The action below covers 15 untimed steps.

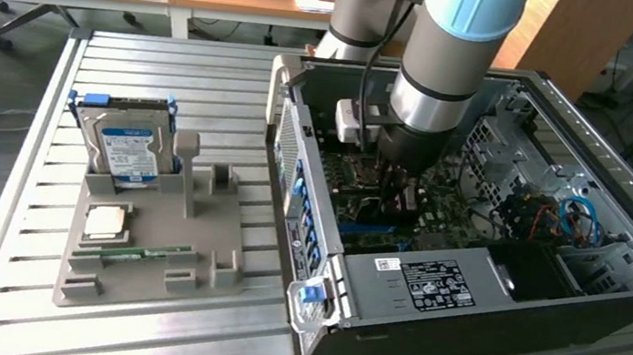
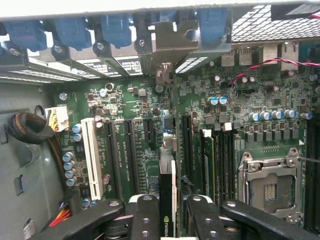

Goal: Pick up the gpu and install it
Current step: 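Insert the gpu into the slot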

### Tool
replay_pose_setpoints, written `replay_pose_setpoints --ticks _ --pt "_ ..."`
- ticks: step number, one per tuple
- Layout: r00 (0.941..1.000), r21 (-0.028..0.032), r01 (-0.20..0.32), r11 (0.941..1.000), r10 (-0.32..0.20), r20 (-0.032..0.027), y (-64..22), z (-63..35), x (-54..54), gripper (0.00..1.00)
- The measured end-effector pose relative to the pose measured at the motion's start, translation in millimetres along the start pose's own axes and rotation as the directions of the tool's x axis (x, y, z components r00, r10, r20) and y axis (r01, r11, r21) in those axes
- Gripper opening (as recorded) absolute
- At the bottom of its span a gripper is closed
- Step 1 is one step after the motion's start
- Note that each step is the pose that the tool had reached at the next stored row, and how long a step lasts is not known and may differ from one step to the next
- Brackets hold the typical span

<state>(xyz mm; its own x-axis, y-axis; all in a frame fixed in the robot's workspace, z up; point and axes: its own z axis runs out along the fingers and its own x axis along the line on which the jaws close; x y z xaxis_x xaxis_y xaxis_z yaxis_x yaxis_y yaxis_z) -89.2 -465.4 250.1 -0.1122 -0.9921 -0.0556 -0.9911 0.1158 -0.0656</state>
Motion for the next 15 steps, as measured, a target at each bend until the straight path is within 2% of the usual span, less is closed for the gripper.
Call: replay_pose_setpoints --ticks 1,15 --pt "1.0000 -0.0004 0.000 1.0000 0.000 0.0033 0.1 0.0 0.0 0.26" --pt "1.0000 -0.0007 -0.001 1.0000 0.001 0.0055 0.2 2.0 0.1 0.26"
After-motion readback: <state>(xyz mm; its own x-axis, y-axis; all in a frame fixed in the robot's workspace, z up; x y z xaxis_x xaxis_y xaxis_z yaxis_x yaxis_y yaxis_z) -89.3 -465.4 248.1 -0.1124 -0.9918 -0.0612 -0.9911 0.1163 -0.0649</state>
